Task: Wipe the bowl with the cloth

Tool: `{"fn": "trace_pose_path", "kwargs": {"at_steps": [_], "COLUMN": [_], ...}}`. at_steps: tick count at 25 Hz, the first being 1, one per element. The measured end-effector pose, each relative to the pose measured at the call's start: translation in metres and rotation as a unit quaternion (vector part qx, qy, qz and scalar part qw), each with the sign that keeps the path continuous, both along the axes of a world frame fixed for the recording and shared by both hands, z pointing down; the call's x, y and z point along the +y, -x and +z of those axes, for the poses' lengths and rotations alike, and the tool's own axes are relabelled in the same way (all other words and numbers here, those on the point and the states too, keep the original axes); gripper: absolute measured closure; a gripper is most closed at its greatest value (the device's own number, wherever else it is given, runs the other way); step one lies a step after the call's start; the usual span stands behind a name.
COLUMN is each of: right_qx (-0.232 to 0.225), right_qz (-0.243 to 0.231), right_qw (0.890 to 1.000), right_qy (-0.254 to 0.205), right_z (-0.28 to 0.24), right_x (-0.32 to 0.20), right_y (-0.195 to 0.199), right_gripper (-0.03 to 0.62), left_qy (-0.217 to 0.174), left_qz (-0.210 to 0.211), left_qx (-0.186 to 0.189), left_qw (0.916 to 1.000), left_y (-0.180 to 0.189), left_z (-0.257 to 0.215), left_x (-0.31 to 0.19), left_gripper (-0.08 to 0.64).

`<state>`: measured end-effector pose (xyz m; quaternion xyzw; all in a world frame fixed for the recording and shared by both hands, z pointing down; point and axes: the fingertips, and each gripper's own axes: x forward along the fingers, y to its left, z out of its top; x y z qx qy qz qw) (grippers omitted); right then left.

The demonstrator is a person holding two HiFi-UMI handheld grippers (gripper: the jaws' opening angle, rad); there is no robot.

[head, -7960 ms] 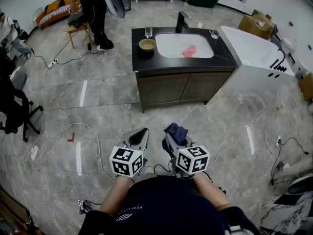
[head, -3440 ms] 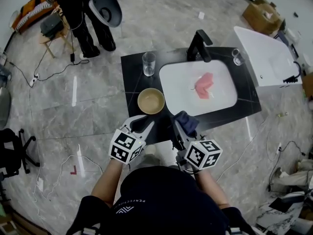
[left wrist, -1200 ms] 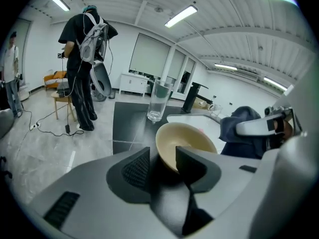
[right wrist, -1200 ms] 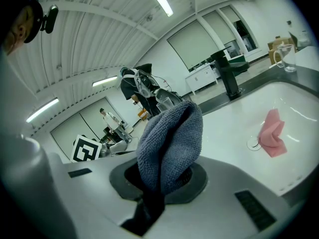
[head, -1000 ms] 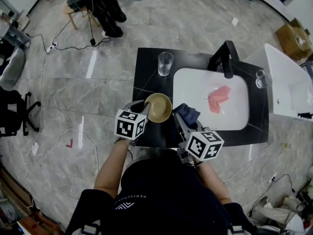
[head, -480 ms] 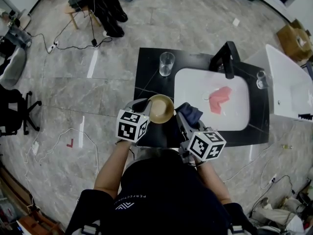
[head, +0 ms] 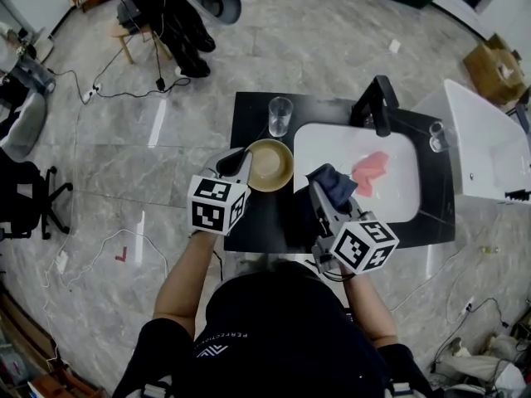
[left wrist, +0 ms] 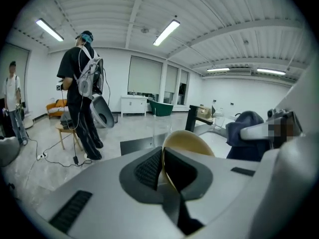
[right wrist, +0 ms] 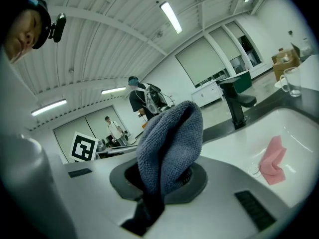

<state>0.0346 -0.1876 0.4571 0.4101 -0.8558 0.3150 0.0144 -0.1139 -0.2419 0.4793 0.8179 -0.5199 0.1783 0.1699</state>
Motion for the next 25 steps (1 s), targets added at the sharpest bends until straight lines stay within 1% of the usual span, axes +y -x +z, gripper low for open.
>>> {"fn": "trace_pose_path", "kwargs": {"at_steps": [5, 12, 17, 20, 23, 25], "right_qx": [-0.016, -0.051, -0.105, -0.110, -0.103, -0.100], "right_qz": [-0.006, -0.021, -0.024, -0.021, -0.019, -0.017], "right_qw": [0.998, 0.994, 0.985, 0.985, 0.989, 0.991], "right_qy": [-0.055, -0.098, -0.134, -0.133, -0.105, -0.088], "right_z": [-0.045, -0.092, -0.128, -0.125, -0.105, -0.094], "right_x": [-0.014, -0.026, -0.026, -0.031, -0.034, -0.035], "right_y": [0.001, 0.009, 0.018, 0.025, 0.033, 0.037], "right_gripper": [0.534, 0.534, 0.534, 0.534, 0.534, 0.534], "left_qy": [-0.031, -0.060, -0.081, -0.085, -0.091, -0.102], "left_qz": [0.005, 0.008, 0.007, 0.012, 0.023, 0.032], "left_qx": [-0.010, -0.016, -0.024, -0.016, -0.012, -0.010], "left_qw": [0.9994, 0.9981, 0.9964, 0.9962, 0.9955, 0.9942], "left_y": [-0.003, -0.016, -0.021, -0.026, -0.035, -0.041], "left_z": [-0.032, -0.055, -0.070, -0.075, -0.079, -0.084], "left_x": [-0.011, -0.019, -0.020, -0.018, -0.013, -0.010], "left_gripper": [0.540, 0.540, 0.540, 0.540, 0.540, 0.540]}}
